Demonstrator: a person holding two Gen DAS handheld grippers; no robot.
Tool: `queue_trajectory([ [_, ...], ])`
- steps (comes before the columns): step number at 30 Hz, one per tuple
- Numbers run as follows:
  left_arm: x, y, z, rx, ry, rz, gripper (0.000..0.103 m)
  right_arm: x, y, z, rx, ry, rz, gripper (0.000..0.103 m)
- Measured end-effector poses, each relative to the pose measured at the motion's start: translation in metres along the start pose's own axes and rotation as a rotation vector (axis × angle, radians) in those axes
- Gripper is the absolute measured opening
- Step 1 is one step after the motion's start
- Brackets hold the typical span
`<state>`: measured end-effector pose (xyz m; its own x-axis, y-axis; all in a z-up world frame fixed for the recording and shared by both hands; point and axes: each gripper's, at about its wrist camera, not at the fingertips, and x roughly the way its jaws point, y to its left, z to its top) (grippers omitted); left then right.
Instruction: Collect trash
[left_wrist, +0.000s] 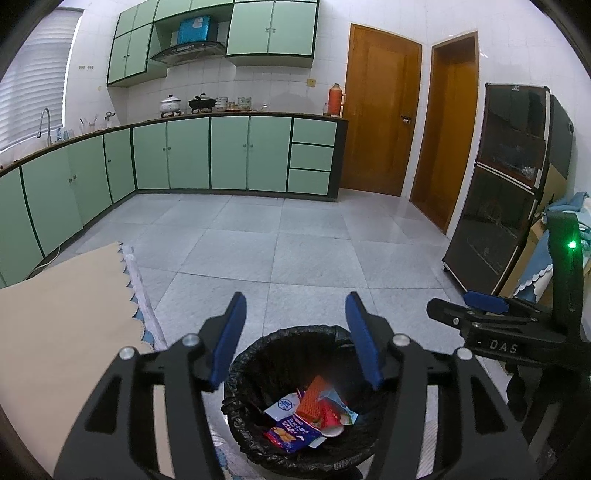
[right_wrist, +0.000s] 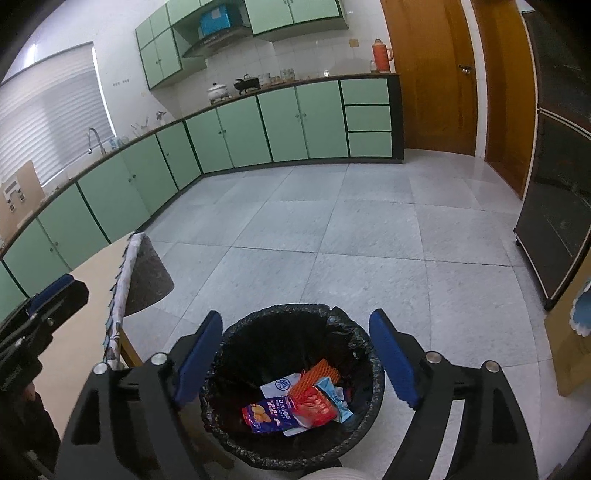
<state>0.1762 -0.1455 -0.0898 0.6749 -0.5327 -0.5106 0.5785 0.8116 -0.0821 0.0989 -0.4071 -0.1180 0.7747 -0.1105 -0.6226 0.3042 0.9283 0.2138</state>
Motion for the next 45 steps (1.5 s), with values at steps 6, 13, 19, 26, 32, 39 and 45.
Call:
queue_trajectory([
  [6, -0.015, 0.007, 0.003, -0.012, -0.015, 0.024, 0.07, -0.013, 0.005, -0.001, -0.013, -0.017, 0.0, 0.095],
  [13, -0.049, 0.018, 0.007, -0.028, -0.05, 0.062, 0.087, -0.042, 0.02, 0.004, -0.017, -0.016, 0.039, 0.097],
  [19, -0.083, 0.03, 0.01, -0.046, -0.055, 0.114, 0.09, -0.076, 0.049, 0.005, -0.067, -0.037, 0.068, 0.097],
  [26, -0.118, 0.036, 0.011, -0.046, -0.062, 0.145, 0.09, -0.111, 0.076, 0.006, -0.1, -0.055, 0.094, 0.097],
  [32, -0.146, 0.037, 0.01, -0.027, -0.084, 0.158, 0.091, -0.135, 0.096, -0.002, -0.117, -0.073, 0.097, 0.097],
  [39, -0.177, 0.039, 0.005, -0.045, -0.121, 0.186, 0.091, -0.149, 0.113, -0.01, -0.163, -0.08, 0.098, 0.097],
  [45, -0.193, 0.045, 0.005, -0.052, -0.139, 0.213, 0.091, -0.156, 0.123, -0.017, -0.192, -0.089, 0.108, 0.097],
])
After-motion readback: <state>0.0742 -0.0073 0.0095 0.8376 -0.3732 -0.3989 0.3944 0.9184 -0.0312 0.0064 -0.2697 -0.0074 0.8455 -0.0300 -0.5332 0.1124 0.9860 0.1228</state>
